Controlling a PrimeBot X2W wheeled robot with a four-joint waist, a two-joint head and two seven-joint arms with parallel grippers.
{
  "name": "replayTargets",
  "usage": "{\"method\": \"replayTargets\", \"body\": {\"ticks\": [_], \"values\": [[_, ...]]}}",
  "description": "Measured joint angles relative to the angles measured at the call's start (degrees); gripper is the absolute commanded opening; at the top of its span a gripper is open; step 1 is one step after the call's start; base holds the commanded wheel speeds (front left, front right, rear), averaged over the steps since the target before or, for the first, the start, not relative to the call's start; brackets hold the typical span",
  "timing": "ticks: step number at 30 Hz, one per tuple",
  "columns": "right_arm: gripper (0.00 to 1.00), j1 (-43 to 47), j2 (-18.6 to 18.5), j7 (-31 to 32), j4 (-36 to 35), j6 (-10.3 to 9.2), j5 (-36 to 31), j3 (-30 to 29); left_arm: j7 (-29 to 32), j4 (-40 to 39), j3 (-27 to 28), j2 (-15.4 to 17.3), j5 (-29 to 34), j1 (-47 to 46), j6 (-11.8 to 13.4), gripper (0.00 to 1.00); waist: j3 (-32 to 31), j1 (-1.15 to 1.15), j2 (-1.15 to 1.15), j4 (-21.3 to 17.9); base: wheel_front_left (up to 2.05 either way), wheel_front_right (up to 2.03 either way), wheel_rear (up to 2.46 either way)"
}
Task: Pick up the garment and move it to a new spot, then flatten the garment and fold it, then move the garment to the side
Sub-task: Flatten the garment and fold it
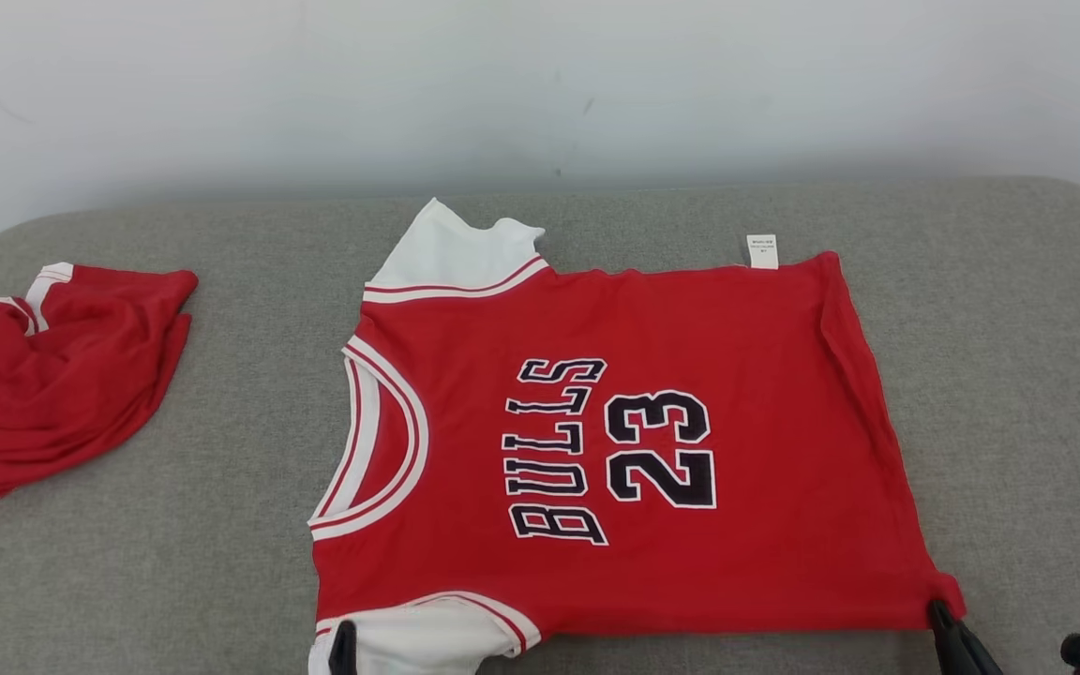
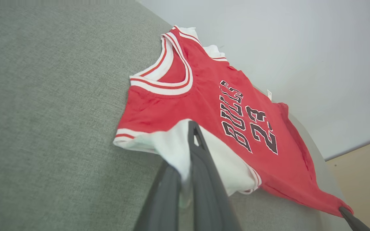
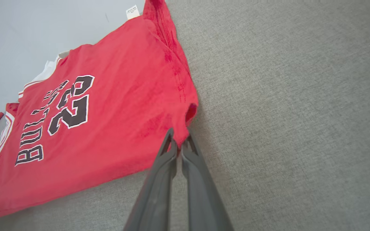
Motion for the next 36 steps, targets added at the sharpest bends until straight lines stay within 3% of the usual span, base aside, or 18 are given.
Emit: {"method": "replayTargets", "body": {"ticks": [11, 26, 27, 28, 29, 30, 36], "values": [[0.0, -10.38, 2.21, 5.78, 1.13, 0.0, -0.87, -1.25, 2.89, 4.91, -0.12, 2.35, 1.78, -12.42, -3.01, 0.0, 2.26, 0.0, 0.0, -1.14, 0.0, 0.0, 0.0], [0.0, -25.71, 1.27, 5.03, 13.68, 0.0, -2.76, 0.38, 3.12, 24.82, -1.09, 0.86, 3.14, -31.78, -8.09, 0.0, 6.06, 0.02, 0.01, -1.27, 0.0, 0.0, 0.0], [0.19, -26.2, 1.12, 4.37, 14.43, 0.0, -2.88, 0.59, 3.44, 26.11, -1.49, 0.53, 3.21, -32.59, -8.28, 0.0, 6.09, 0.02, 0.01, -1.21, 0.0, 0.0, 0.0], [0.95, -26.61, 0.7, 3.61, 15.03, 0.0, -3.47, 1.03, 2.93, 27.18, -1.81, 0.36, 3.66, -33.21, -8.71, 0.38, 6.13, 0.02, 0.01, -1.16, 0.0, 0.0, 0.0], [1.0, -27.05, 0.48, 3.07, 15.59, 0.0, -3.72, 1.35, 2.29, 28.22, -1.8, 0.23, 3.96, -33.86, -8.92, 0.93, 6.12, 0.01, 0.01, -1.17, 0.0, 0.0, 0.0], [1.0, -27.4, 0.41, 2.37, 16.1, 0.0, -3.76, 1.7, 1.81, 29.16, -2.03, 0.24, 4.64, -34.52, -9.02, 1.0, 6.06, 0.01, 0.01, -1.18, 0.0, 0.0, 0.0], [1.0, -27.31, -1.11, -1.21, 18.42, 0.0, -4.66, 4.52, -0.44, 32.42, -1.56, -0.18, 6.47, -34.7, -9.64, 1.0, 4.96, 0.01, 0.01, -1.35, 0.0, 0.0, 0.0]]}}
